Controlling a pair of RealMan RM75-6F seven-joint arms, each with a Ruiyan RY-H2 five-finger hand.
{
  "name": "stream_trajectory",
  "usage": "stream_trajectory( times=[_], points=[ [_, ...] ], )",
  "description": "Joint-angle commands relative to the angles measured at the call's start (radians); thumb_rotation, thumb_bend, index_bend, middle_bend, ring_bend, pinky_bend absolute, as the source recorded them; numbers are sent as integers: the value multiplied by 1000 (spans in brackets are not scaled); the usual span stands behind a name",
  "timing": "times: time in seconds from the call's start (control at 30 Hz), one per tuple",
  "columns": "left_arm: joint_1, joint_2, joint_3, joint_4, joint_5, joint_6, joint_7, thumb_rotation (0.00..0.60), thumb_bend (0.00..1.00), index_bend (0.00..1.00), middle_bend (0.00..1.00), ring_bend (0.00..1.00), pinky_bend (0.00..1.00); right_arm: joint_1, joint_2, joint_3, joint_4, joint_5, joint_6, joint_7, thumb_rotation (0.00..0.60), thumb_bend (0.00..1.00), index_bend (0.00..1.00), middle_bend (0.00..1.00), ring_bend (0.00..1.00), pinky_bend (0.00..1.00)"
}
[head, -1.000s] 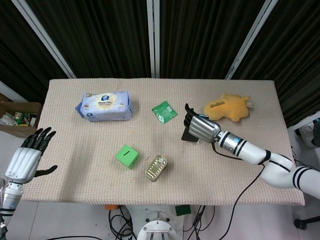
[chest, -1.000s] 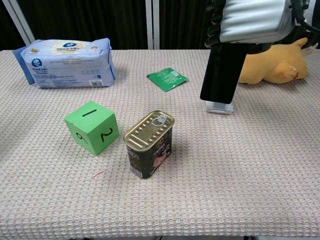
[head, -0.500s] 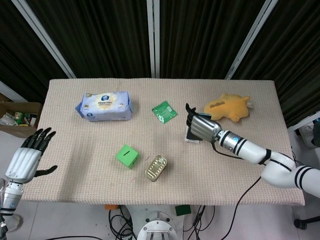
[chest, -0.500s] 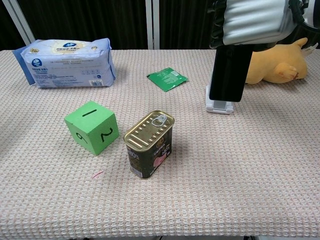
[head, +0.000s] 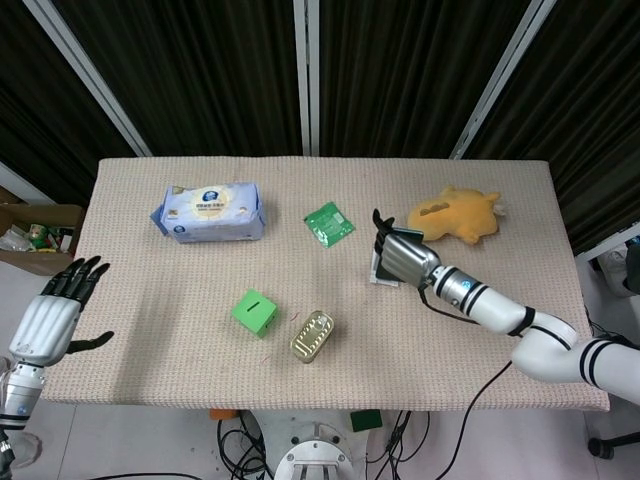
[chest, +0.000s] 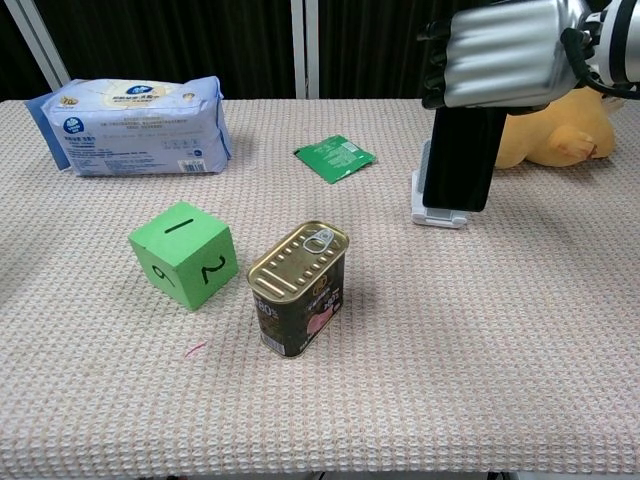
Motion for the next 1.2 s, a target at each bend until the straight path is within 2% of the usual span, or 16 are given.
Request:
stream_trajectory(
  times=[0.03,0.87,1.1,1.2],
  points=[
    [-2,-3,0,4,1,-1,-5,553,89,55,18,2,173,-4,-9,2,-5,17,5,-14,600,481,652,398,300,151],
    [-1,-11,0,22,-9,-1,-30,558,90,55,18,2,172,8,-37,-19,3,70,21,-47,600,483,664,393,300,149],
    [-1,-13,0,28,-10,-2,-34,559,90,55,18,2,173,16,-35,-27,-4,102,8,-83,600,466,571,346,233,113],
    [0,-13,-1,29,-11,-1,-35,558,91,56,18,2,172,18,-34,-28,-8,111,9,-87,600,423,435,265,156,90]
  ],
)
